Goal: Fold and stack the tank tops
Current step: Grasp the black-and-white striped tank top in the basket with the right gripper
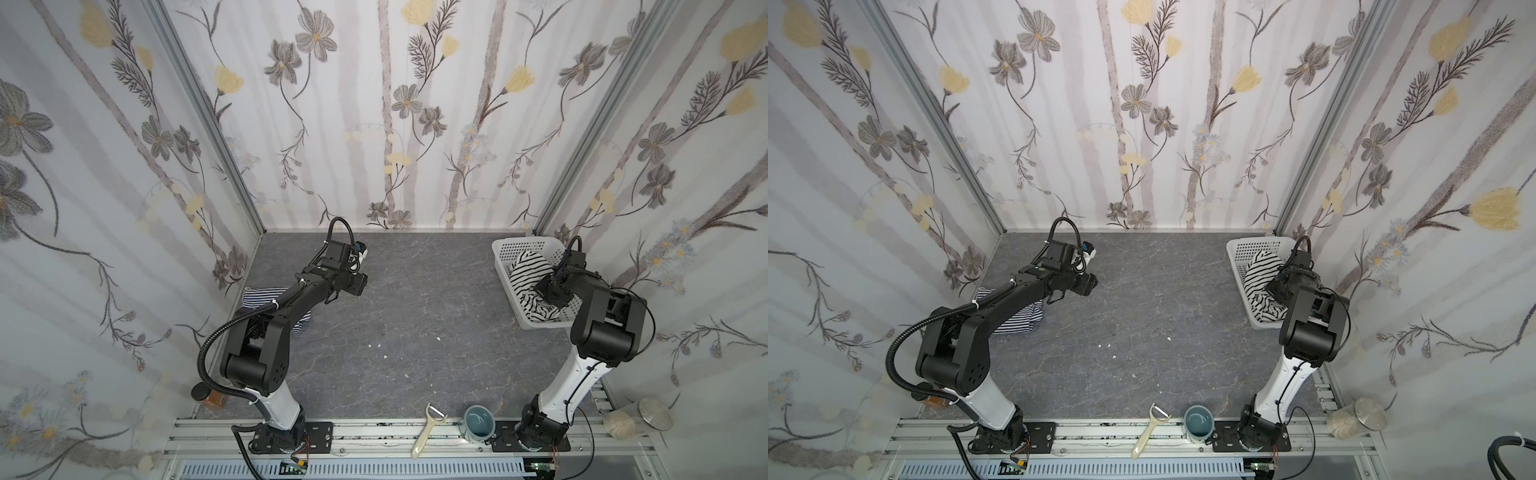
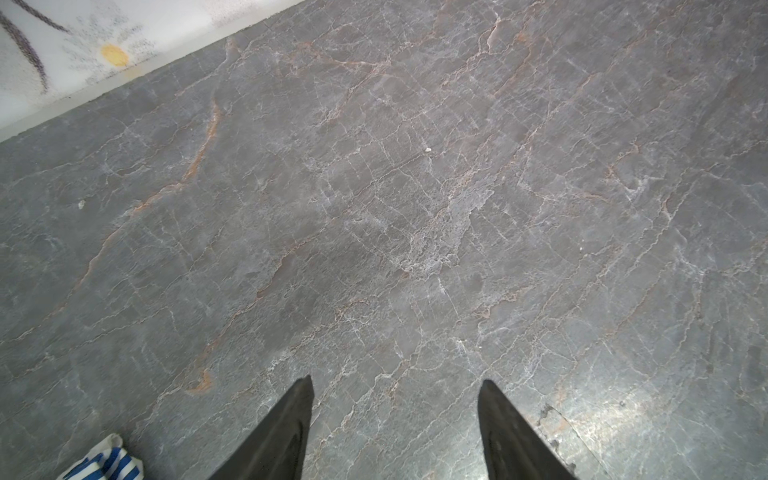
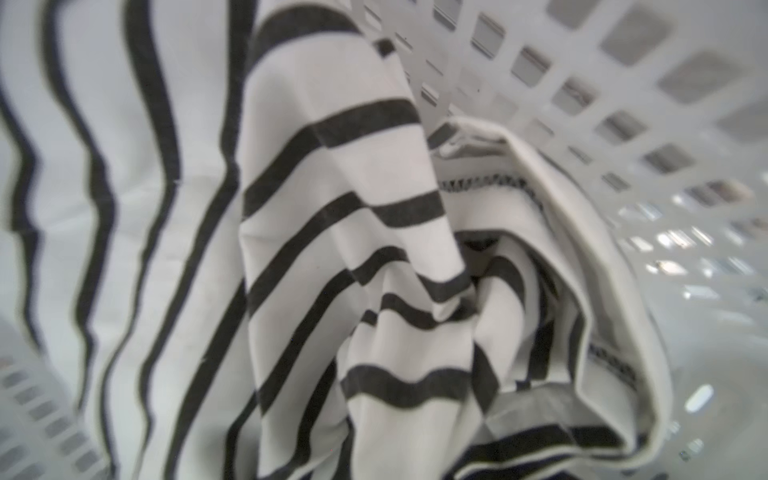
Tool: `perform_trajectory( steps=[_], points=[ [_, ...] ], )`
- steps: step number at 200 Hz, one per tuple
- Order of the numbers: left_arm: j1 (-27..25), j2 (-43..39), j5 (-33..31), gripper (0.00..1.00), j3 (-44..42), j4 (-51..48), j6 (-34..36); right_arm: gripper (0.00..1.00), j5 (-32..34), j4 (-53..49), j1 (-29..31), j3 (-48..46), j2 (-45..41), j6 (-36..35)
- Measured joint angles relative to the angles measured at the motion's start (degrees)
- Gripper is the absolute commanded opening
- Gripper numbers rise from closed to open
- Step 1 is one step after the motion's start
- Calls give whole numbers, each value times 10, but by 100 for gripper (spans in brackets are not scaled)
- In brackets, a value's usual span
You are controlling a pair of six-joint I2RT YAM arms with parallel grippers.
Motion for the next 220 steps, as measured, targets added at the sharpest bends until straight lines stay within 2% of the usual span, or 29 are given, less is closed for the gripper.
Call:
perform_trajectory(
  steps=[57,112,175,220],
  points=[
    [3,0,-4,65,6,-2,5,0,-65,7,1,-28,-175,13],
    [24,6,23,65,26,-12,-14,0,-122,-13,14,33,-322,32],
    [74,0,63,65,40,-13,-33,0,-141,-64,129,144,-453,58],
    [106,-17,75,64,33,-13,-34,0,-174,-49,263,186,-442,81]
  ],
)
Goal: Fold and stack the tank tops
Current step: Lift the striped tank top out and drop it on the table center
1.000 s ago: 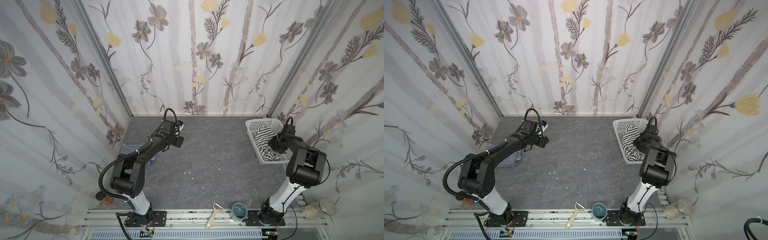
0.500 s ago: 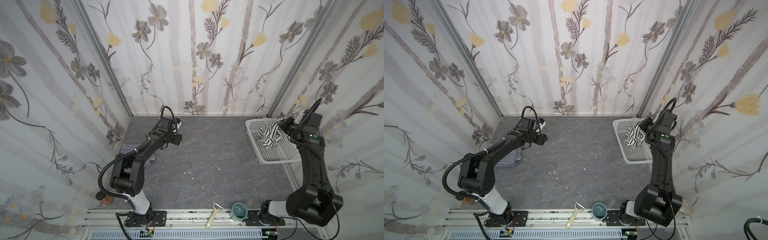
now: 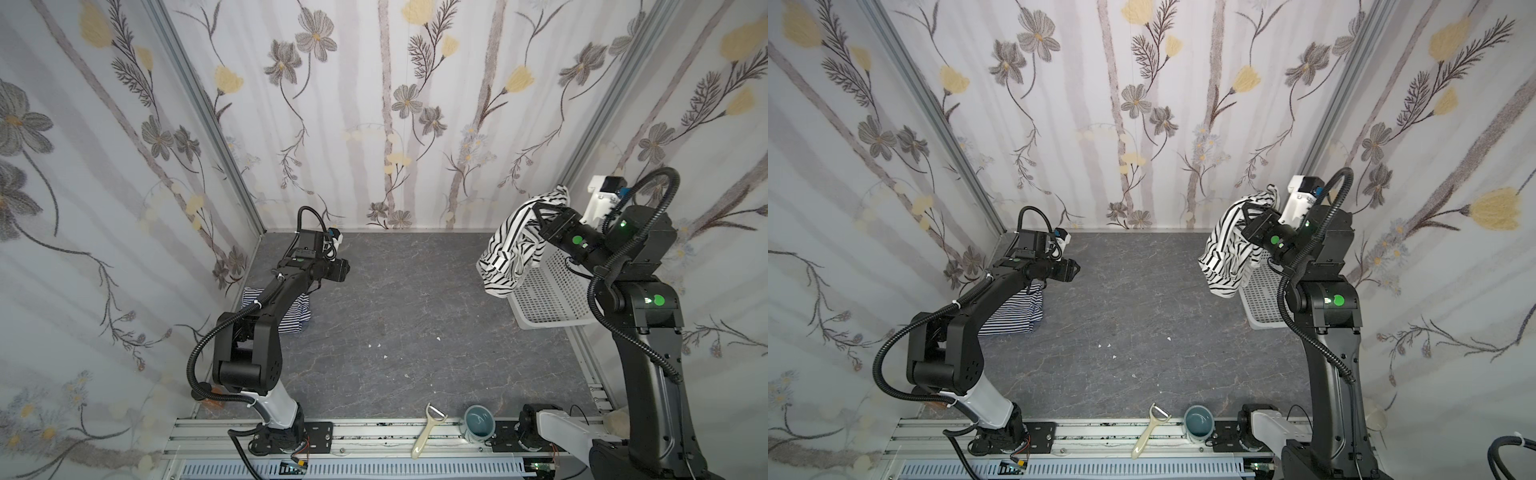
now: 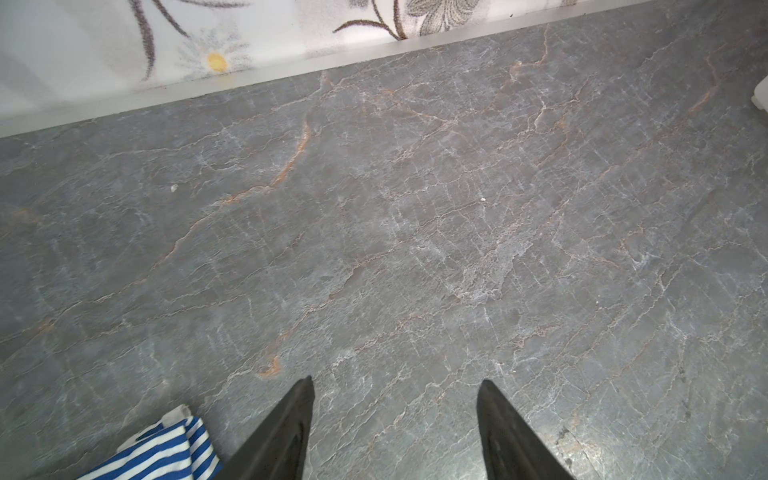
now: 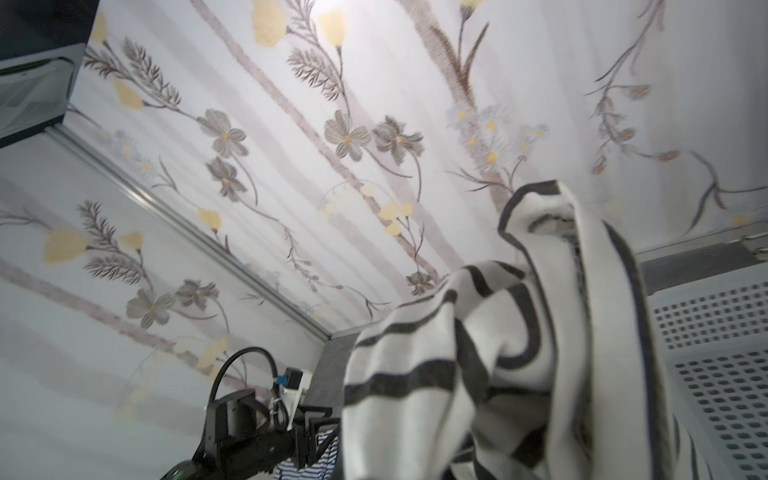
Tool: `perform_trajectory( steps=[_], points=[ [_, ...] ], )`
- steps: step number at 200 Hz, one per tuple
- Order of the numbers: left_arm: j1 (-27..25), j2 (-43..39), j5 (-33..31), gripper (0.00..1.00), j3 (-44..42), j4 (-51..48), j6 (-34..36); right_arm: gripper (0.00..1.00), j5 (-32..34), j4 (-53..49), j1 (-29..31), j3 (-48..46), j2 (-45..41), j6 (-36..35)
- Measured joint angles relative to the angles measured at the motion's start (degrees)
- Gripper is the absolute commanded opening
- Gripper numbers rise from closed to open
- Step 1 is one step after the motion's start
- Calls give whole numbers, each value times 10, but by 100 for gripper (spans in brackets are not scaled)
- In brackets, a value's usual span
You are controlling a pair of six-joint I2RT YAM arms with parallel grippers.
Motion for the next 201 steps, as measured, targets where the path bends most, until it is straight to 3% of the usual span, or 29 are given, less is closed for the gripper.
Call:
perform_trajectory(
  steps=[62,106,153,181,201],
  points=[
    [11,-48,-1,64,-34,0,5,0,-25,77,172,23,139,52],
    [16,-78,-5,64,-63,0,17,0,-35,151,203,39,207,101],
    [2,-97,-2,64,-96,2,34,0,18,190,204,-148,195,122],
    [-70,-99,-27,64,-135,2,71,0,36,167,232,-314,195,126],
    [-118,-91,-35,64,-152,0,92,5,42,156,246,-372,198,126]
  ],
)
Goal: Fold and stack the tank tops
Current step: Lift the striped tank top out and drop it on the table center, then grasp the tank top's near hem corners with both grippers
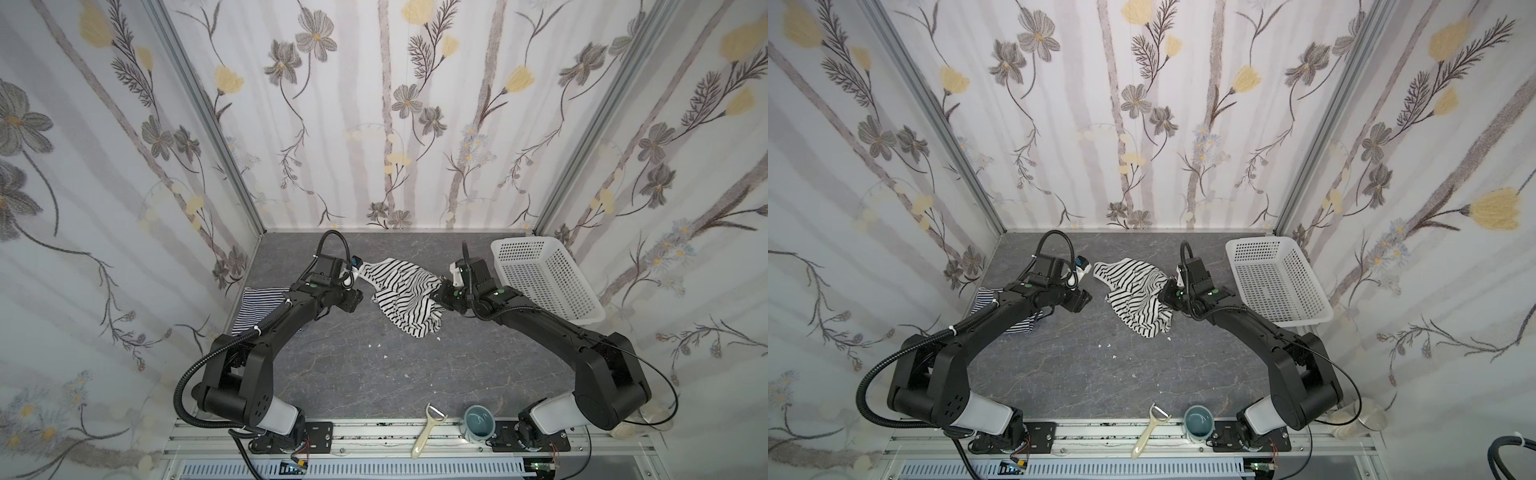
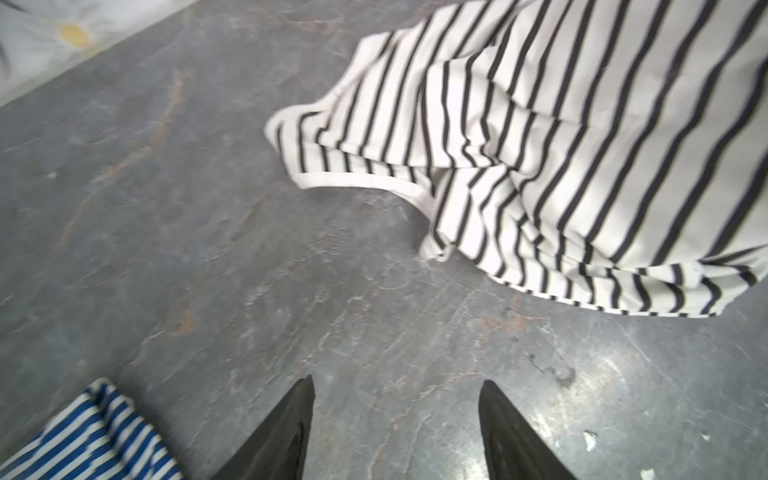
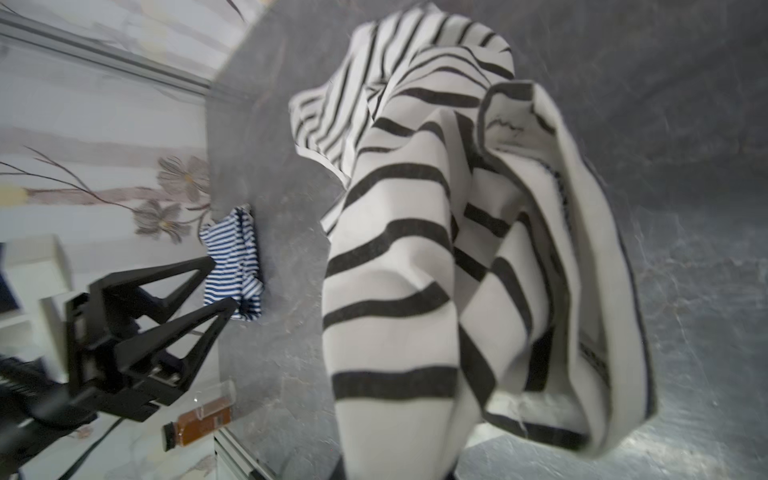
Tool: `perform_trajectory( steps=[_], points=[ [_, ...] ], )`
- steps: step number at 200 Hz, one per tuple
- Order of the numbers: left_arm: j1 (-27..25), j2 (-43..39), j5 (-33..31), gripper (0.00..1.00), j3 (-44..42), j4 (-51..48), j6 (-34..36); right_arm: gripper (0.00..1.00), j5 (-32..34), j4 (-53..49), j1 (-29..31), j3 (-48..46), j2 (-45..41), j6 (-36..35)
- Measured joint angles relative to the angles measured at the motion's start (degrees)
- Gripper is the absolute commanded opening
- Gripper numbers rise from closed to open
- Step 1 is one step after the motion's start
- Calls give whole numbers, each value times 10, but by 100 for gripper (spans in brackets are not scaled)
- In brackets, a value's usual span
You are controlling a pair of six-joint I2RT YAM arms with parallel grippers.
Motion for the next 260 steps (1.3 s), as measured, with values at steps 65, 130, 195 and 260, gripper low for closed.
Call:
perform_trajectory(
  steps=[65,130,195,260],
  points=[
    [-75,153,-43,62,73,0,6,27,64,-18,14,-19,32,-26],
    [-83,250,-110,62,150,5,7,42,164,-81,5,5,1,-56],
    [-75,292,-207,61,170,52,17,42,250,-148,-30,-14,-84,-73],
    [-35,374,-305,62,281,66,47,43,207,-137,-17,-35,-41,-87]
  ],
)
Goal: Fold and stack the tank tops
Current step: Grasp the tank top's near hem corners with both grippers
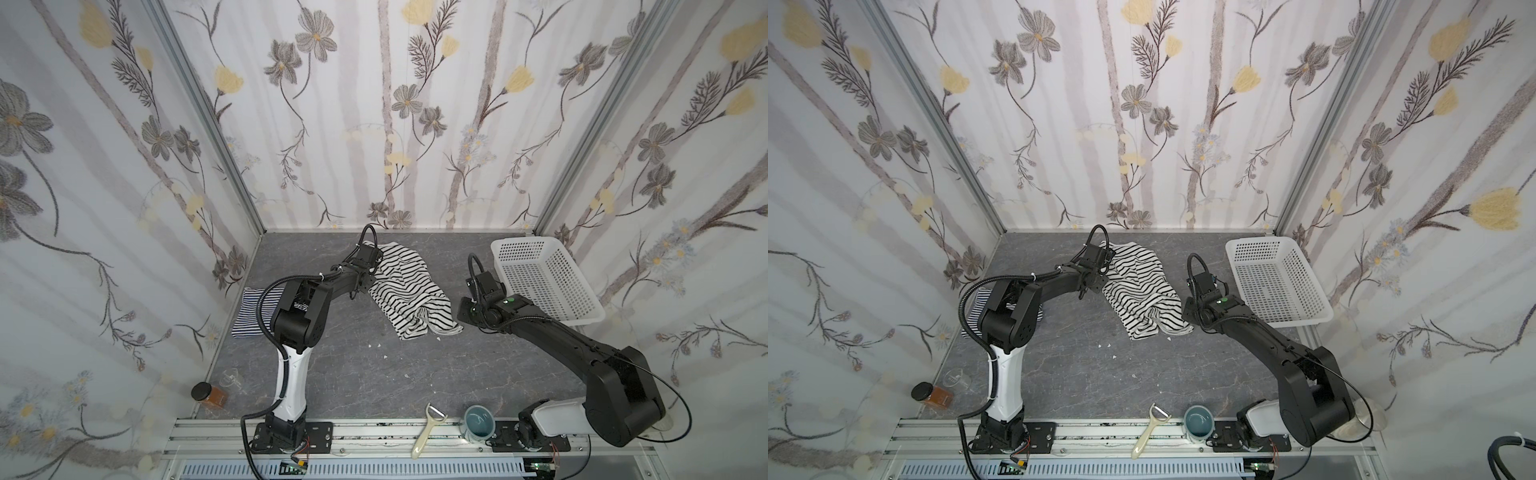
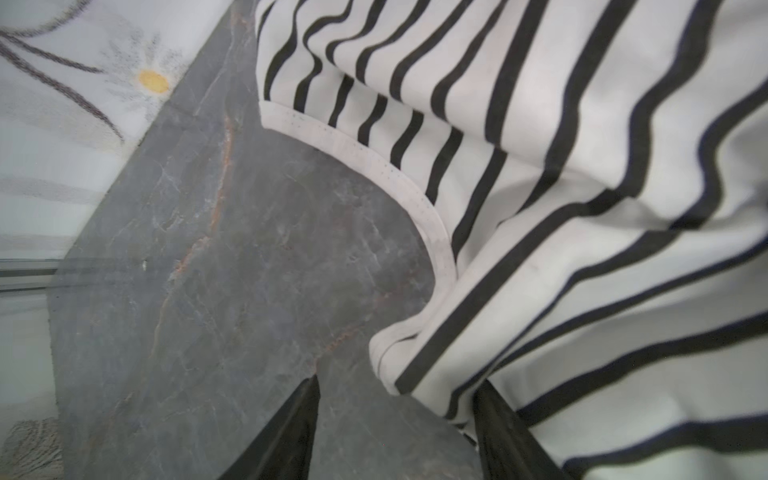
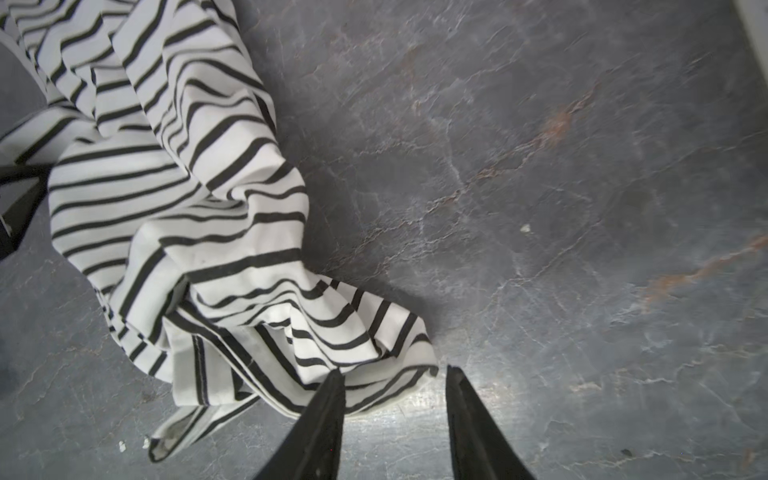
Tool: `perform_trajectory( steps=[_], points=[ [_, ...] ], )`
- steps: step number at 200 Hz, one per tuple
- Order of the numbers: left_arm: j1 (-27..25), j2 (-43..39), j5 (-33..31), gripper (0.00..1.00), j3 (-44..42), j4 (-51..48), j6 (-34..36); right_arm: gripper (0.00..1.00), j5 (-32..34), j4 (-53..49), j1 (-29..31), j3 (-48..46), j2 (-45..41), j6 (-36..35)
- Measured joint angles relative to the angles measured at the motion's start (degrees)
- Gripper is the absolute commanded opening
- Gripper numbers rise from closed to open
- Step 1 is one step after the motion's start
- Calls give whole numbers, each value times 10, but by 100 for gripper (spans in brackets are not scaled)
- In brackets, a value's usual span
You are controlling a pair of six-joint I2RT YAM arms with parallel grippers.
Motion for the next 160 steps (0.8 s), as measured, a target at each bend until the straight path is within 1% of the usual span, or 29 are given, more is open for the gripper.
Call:
perform_trajectory(
  steps=[14,18,26,35,46,54,73,88,101,118,132,143,160],
  points=[
    [4,20,-27,62,35,-9,8,44,-12,7,3,0,19,0],
    [5,24,-37,62,44,-13,12,48,-17,11,3,-1,24,0],
    [5,26,-53,62,55,-18,12,50,-20,21,3,-8,31,0],
    [5,18,-63,63,57,-21,10,51,-34,30,3,-18,33,0],
    [5,-7,-60,63,45,-22,1,51,-57,47,3,-32,33,3],
    [4,-40,-42,64,25,-28,-10,54,-76,63,3,-45,33,5],
    [2,-143,17,65,-26,-33,-35,55,-121,100,4,-80,30,21],
    [-2,-217,74,66,-68,-16,-48,55,-157,127,4,-111,25,37],
    [-9,-257,127,66,-110,-8,-49,55,-184,149,3,-131,21,50],
    [-20,-284,189,66,-158,-19,-49,54,-207,176,2,-146,20,64],
    [-30,-301,224,66,-188,-30,-47,50,-221,194,-2,-153,20,73],
    [-35,-315,240,66,-206,-33,-47,43,-225,208,-6,-159,20,78],
    [-41,-332,266,66,-225,-32,-45,35,-230,221,-13,-168,20,87]
  ],
)
